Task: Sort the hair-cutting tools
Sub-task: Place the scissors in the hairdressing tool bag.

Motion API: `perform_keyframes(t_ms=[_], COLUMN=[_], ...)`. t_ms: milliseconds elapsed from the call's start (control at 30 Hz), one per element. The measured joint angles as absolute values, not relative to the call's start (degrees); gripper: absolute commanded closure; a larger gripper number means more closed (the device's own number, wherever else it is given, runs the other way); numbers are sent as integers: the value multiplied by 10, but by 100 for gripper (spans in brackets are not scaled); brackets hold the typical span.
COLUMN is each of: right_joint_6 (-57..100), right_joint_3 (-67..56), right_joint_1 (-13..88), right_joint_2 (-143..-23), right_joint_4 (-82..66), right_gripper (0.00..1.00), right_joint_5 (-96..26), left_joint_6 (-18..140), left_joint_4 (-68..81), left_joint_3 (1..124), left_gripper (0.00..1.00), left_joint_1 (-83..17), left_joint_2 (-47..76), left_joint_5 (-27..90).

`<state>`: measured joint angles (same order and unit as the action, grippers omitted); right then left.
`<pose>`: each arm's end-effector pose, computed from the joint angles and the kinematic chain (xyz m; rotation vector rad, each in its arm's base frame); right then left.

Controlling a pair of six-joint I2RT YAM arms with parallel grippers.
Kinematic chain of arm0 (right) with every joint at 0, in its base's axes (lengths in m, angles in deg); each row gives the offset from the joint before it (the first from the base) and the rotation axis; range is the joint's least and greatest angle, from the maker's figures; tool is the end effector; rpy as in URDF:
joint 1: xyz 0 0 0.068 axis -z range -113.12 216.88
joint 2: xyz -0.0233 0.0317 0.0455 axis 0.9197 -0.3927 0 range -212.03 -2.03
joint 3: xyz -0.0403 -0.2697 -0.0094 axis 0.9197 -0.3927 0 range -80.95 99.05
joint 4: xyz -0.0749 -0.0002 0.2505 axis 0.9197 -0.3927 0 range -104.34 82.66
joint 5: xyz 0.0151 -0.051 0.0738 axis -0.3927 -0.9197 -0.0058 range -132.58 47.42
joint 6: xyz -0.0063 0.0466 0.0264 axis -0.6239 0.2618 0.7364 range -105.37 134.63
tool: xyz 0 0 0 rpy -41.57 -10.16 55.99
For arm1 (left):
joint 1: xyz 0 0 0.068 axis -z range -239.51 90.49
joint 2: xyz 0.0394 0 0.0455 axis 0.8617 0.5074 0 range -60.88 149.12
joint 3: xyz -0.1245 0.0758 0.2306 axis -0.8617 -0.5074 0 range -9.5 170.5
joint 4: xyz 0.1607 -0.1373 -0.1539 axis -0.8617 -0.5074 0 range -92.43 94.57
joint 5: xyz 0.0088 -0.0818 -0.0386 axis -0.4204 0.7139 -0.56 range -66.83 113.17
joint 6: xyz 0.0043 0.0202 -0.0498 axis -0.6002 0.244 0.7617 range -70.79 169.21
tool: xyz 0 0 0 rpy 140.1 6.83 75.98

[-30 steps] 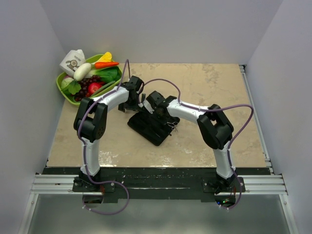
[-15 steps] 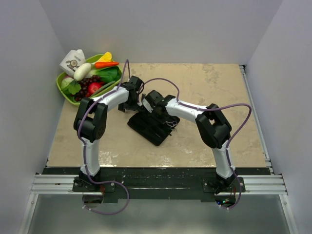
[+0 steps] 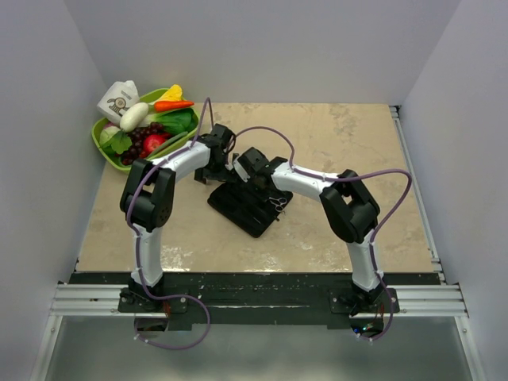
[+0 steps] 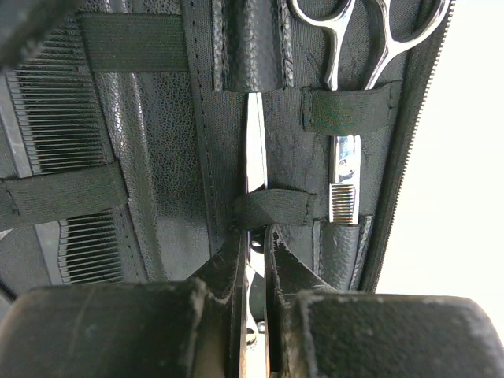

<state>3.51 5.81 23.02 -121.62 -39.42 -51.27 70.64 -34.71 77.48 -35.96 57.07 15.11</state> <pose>0.3175 0.2975 0.1618 -1.1964 2.3980 -0.0274 0.3884 -0.1639 0.1694 0.0174 2.7704 -0.0042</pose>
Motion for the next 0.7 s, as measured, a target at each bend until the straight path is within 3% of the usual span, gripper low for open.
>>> perform_keyframes(t_ms=[233, 433, 700], right_joint_6=[35, 39, 61], right_joint_3=[55, 76, 101], right_joint_1=[233, 234, 241], right_joint_2=[-1222, -1236, -1249], right_joint_4=[-382, -399, -423], right_gripper=[99, 91, 65], right_joint_5=[-505, -499, -485], left_joint_6=[706, 707, 707], left_joint_4=[-347, -344, -340], left_joint_3=[775, 772, 769], left_gripper=[1, 1, 1], left_joint_1=[-358, -359, -359], left_joint_2=[571, 571, 571], left_joint_5=[163, 169, 170])
